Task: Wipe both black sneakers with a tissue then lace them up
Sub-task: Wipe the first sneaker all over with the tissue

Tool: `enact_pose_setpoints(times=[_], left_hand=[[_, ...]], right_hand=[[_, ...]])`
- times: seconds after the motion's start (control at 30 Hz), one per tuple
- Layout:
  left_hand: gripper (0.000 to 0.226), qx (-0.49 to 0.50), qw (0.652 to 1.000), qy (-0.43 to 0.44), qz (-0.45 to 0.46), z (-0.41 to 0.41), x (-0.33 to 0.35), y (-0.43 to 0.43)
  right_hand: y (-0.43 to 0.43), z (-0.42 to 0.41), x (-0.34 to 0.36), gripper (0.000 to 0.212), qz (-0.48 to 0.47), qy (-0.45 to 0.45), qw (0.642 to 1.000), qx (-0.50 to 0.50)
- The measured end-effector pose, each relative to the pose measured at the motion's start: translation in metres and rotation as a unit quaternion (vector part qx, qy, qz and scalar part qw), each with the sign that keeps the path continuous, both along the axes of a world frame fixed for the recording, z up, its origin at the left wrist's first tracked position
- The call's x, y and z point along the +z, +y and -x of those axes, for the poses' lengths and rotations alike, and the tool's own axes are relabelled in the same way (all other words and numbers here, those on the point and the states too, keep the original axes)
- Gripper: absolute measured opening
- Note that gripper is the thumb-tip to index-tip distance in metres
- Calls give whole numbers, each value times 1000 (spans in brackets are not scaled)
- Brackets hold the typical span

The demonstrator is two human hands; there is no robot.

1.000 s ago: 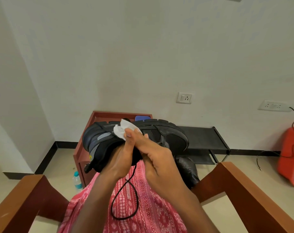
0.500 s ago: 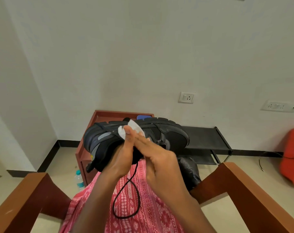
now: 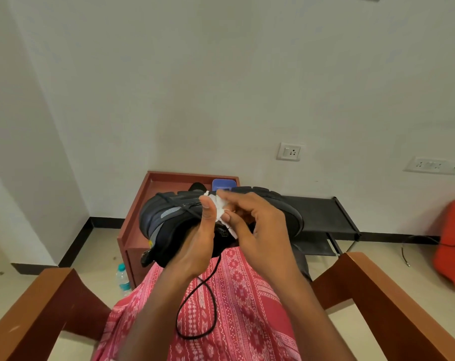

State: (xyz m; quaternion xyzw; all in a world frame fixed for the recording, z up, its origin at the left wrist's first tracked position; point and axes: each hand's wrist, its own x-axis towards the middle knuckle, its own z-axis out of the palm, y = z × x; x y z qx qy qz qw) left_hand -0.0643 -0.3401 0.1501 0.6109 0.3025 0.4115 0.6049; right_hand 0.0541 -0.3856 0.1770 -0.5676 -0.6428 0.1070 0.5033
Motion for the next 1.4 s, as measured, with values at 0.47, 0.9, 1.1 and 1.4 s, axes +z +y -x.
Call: enact_pose_setpoints(times=[0.47, 0.9, 1.1, 1.4], left_hand=[[83, 0, 999, 20, -36, -2, -2, -1], [103, -6, 997, 61, -52, 4, -7, 2], [107, -10, 998, 54, -44, 5, -6, 5], [115, -32, 998, -41, 27, 6, 3, 1]], right_hand=[[13, 7, -5, 14, -5, -59, 993, -102], [36, 13, 26, 18, 96, -117, 988, -22], [7, 12, 12, 13, 68, -87, 994, 22], [9, -7, -21, 17, -23, -100, 979, -179]])
